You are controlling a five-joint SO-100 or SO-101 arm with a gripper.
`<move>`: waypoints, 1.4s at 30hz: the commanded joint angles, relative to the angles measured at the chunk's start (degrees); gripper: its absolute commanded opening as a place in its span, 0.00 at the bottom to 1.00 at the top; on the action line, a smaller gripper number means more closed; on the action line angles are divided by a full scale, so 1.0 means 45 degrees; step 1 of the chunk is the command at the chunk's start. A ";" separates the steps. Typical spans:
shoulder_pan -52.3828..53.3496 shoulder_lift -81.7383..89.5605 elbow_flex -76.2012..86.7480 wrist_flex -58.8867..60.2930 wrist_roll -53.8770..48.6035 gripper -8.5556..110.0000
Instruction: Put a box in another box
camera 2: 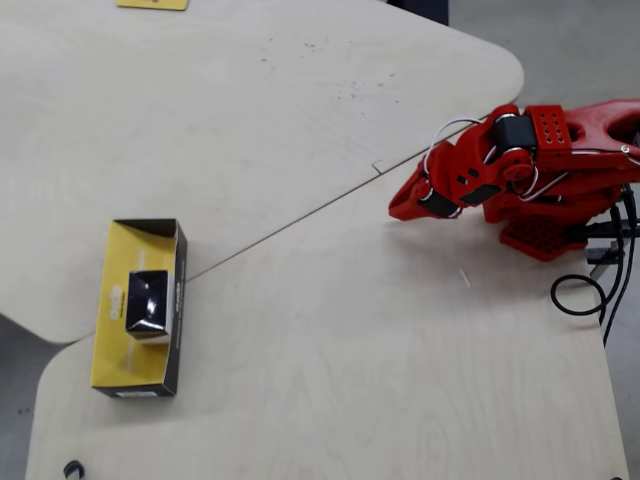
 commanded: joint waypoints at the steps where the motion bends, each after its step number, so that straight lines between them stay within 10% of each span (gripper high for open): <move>1: 0.0137 0.1094 -0.0078 0.1875 0.0117 0.07; 42: 0.0508 0.1094 -0.0078 0.3594 -0.0117 0.07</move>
